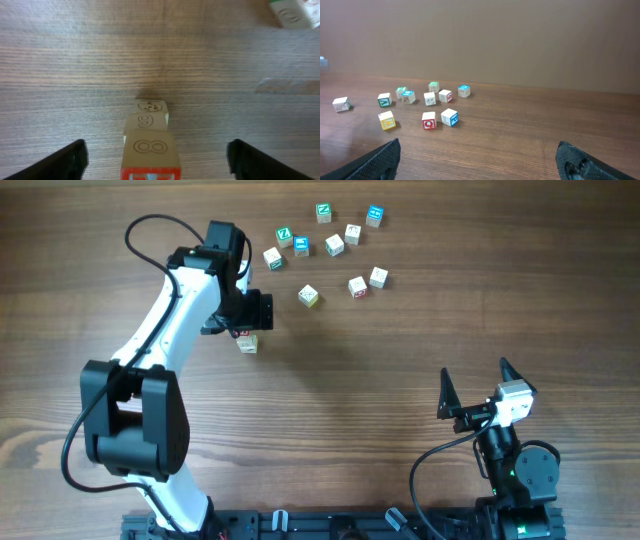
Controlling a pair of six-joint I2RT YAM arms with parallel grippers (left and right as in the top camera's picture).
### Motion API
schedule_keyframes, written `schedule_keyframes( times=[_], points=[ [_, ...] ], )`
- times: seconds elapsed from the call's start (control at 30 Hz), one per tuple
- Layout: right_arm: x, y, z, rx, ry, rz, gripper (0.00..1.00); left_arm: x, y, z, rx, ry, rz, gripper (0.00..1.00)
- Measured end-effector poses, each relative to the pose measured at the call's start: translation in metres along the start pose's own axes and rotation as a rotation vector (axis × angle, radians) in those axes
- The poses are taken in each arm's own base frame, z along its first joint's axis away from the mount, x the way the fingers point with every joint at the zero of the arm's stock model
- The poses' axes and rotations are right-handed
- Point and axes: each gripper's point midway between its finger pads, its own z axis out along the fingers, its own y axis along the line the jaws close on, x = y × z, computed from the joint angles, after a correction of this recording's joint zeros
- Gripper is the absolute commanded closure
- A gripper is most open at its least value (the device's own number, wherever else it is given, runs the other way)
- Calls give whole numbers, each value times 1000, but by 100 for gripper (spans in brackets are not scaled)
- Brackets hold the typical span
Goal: Form a tower
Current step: 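Lower the red M block onto the top of the stack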
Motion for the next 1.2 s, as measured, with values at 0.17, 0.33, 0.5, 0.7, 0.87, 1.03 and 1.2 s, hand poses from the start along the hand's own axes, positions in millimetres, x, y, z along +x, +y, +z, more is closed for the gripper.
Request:
schedule_keyframes(
  times=[0.17,0.33,0.5,0.7,0.87,1.03,1.2],
  points=[
    [0,0,0,0,0,0,0,4,1,7,-4,14,-15,34],
    [0,0,0,0,0,0,0,4,1,7,-3,13,-38,34],
    [0,0,0,0,0,0,0,4,2,11,-5,20,-63,41],
    [0,0,0,0,0,0,1,5,2,11,-7,24,-82,51],
    [0,0,0,0,0,0,0,10,3,11,-12,44,-91,55],
    [0,0,0,0,0,0,0,11,3,11,-13,47,-91,57],
    [0,0,0,0,0,0,0,13,4,11,-16,58,-91,55]
  ],
)
